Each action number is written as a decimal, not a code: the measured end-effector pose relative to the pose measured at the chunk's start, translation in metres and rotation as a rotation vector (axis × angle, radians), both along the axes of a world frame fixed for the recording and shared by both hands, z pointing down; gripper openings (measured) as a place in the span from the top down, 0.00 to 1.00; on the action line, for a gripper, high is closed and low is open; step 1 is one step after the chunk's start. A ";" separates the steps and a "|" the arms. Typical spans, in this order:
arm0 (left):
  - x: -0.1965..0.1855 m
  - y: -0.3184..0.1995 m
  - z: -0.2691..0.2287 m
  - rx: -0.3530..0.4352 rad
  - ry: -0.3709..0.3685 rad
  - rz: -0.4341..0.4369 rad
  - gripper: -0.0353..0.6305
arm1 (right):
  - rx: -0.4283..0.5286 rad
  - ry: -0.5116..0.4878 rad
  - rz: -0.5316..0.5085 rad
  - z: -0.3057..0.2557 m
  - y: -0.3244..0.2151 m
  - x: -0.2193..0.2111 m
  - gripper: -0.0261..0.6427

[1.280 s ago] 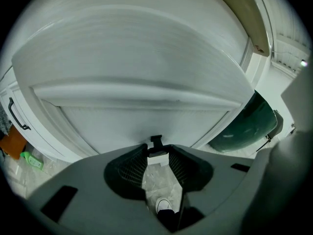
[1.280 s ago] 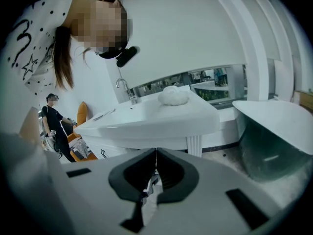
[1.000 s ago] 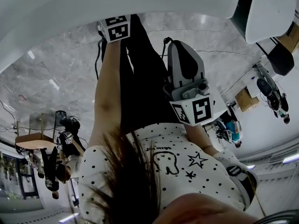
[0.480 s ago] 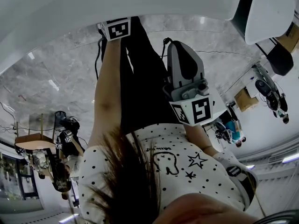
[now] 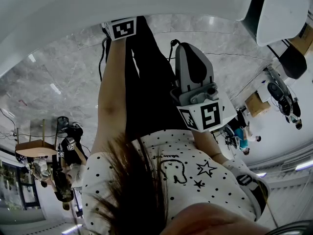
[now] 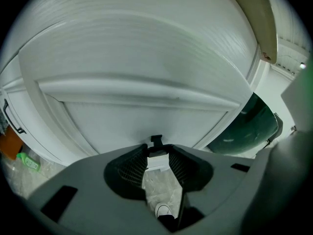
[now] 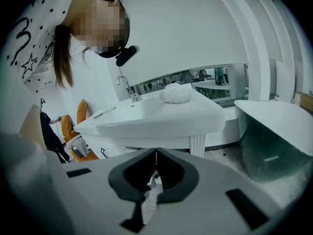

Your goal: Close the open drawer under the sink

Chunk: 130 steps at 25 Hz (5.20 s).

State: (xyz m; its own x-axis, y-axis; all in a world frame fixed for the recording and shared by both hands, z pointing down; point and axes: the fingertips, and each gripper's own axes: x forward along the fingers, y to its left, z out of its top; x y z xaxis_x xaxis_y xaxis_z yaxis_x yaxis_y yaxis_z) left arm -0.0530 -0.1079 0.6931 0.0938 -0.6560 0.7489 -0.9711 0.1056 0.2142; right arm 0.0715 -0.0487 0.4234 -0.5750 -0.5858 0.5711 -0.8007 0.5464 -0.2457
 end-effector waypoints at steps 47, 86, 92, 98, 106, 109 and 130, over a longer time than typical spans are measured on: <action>-0.005 0.043 -0.049 0.105 0.020 -0.080 0.92 | 0.007 -0.032 -0.003 -0.001 0.031 -0.012 0.94; -0.020 0.079 -0.428 0.519 -0.053 0.070 0.94 | 0.230 -0.024 -0.143 -0.171 0.038 -0.034 0.94; -0.038 0.075 -0.447 0.576 -0.084 0.043 0.94 | 0.295 -0.044 -0.219 -0.173 0.033 -0.057 0.94; -0.040 0.080 -0.456 0.605 -0.091 0.042 0.94 | 0.318 -0.047 -0.259 -0.173 0.027 -0.067 0.94; -0.037 0.081 -0.473 0.669 -0.095 0.078 0.94 | 0.348 -0.074 -0.287 -0.181 0.016 -0.075 0.94; -0.035 0.082 -0.479 0.676 -0.091 0.093 0.94 | 0.360 -0.081 -0.300 -0.186 0.015 -0.077 0.94; -0.042 0.090 -0.460 0.624 0.016 0.059 0.94 | 0.358 -0.069 -0.306 -0.175 0.011 -0.074 0.94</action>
